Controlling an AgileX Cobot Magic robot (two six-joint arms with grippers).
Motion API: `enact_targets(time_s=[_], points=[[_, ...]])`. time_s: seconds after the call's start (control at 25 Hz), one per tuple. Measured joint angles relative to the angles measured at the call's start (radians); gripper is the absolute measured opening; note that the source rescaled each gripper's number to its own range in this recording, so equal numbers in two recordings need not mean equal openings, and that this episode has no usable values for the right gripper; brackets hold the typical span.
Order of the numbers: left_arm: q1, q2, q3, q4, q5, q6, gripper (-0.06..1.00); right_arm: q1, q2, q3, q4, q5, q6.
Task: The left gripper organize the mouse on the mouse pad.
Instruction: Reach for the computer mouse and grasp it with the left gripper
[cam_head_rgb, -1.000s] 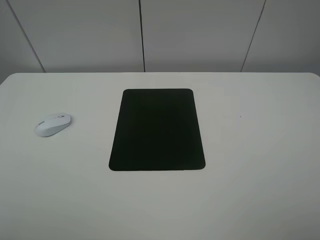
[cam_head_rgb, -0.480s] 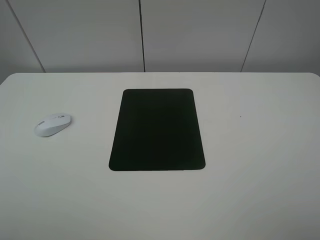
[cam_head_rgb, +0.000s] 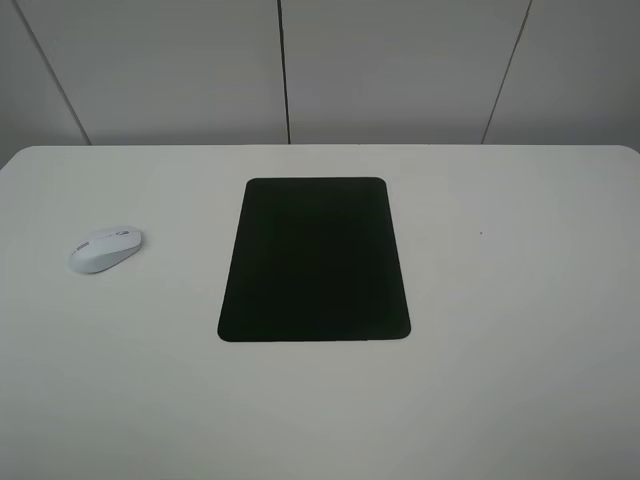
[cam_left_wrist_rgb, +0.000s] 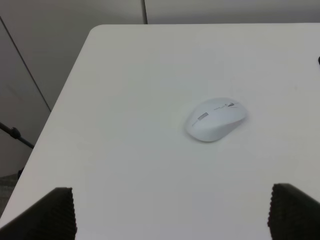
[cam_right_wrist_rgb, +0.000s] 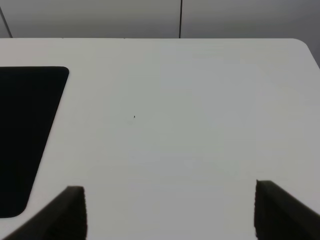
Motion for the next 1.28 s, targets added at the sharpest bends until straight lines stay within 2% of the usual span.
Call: enact_targets(time_s=[1.16, 1.28], points=[[-0.013, 0.000, 0.000, 0.002, 0.000, 0.000, 1.00, 0.000, 0.000, 0.000, 0.001, 0.000, 0.000], [-0.037, 0.000, 0.000, 0.002, 0.000, 0.000, 1.00, 0.000, 0.000, 0.000, 0.001, 0.000, 0.000]])
